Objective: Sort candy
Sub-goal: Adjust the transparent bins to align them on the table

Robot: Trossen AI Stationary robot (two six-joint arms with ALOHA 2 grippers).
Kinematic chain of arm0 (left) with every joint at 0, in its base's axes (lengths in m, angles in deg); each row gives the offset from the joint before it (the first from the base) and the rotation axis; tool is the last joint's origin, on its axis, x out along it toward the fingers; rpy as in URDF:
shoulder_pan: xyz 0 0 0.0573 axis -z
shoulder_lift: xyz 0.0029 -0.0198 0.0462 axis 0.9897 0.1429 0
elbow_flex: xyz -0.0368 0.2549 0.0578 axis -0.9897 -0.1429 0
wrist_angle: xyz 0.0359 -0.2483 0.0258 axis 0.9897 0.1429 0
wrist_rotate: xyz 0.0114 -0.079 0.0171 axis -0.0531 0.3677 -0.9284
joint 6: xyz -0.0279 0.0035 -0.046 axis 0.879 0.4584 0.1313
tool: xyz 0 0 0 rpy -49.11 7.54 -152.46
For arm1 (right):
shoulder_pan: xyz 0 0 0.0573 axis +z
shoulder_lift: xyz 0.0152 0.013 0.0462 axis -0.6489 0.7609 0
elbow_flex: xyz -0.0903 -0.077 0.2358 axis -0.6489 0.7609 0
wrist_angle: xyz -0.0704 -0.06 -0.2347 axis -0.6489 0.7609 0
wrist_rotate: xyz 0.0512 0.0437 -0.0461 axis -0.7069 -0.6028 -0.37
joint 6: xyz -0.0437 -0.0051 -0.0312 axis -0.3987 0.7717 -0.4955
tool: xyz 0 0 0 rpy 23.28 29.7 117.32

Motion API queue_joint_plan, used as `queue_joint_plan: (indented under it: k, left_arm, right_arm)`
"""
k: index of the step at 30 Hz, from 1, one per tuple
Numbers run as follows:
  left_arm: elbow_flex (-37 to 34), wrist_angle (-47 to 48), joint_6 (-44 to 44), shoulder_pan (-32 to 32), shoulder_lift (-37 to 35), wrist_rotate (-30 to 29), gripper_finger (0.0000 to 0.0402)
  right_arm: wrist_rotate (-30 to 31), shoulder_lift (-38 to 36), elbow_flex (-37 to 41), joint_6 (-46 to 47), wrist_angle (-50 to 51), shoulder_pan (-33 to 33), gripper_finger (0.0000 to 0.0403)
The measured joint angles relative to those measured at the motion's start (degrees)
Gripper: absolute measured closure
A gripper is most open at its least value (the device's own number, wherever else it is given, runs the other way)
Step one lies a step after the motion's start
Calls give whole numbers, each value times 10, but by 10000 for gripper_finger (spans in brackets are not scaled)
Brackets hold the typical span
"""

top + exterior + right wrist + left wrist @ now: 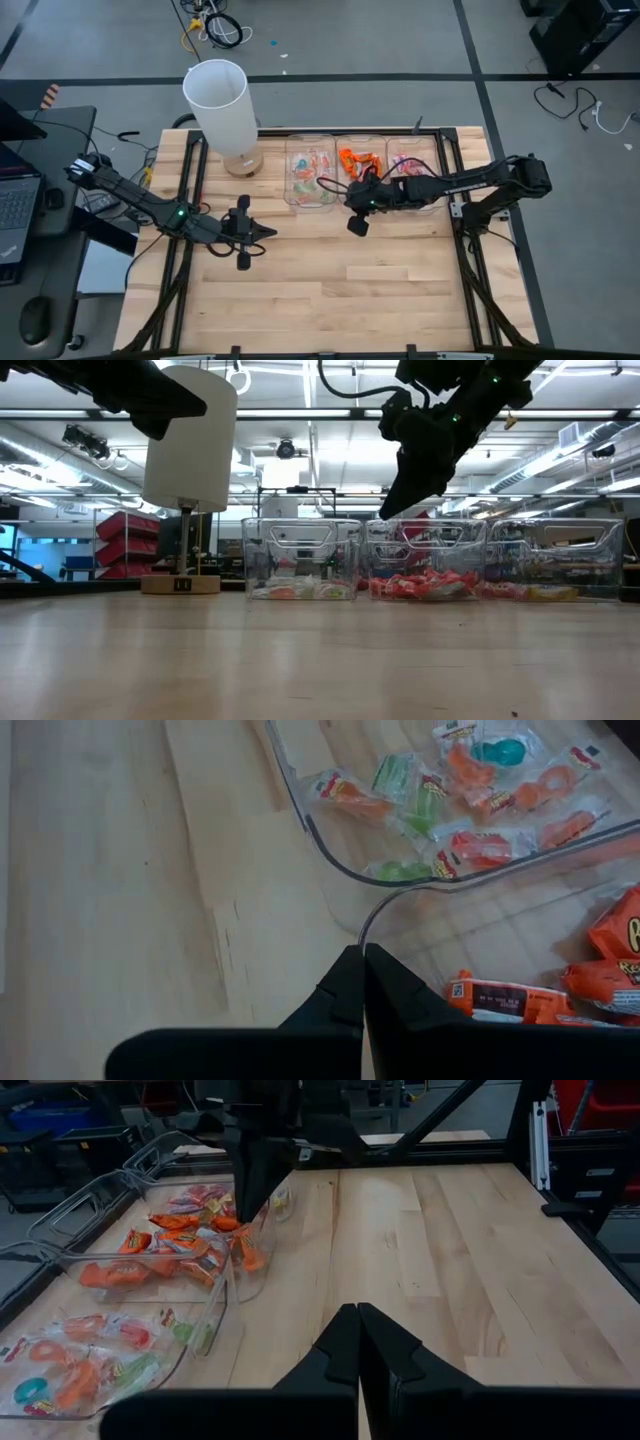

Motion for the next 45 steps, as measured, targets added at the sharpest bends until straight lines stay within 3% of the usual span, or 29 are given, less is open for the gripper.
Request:
queue_joint_plan:
  k: [9, 23, 28, 31, 36, 45]
  left_arm:
    - [0, 0, 0, 0, 0, 0, 402]
    - [0, 4, 1, 0, 0, 40, 402]
    - [0, 4, 0, 0, 0, 40, 402]
    - [0, 4, 12, 0, 0, 43, 402]
    - [0, 4, 6, 0, 0, 43, 402]
    - [0, 0, -4, -2, 0, 29, 401]
  right_arm:
    - [16, -101, 1, 8, 37, 31, 403]
    - [193, -256, 0, 160, 263, 114, 403]
    - [184, -268, 0, 194, 334, 129, 403]
    - [129, -269, 2, 247, 396, 133, 403]
    - [53, -268, 30, 268, 399, 159, 403]
    - [75, -264, 102, 320, 402, 159, 403]
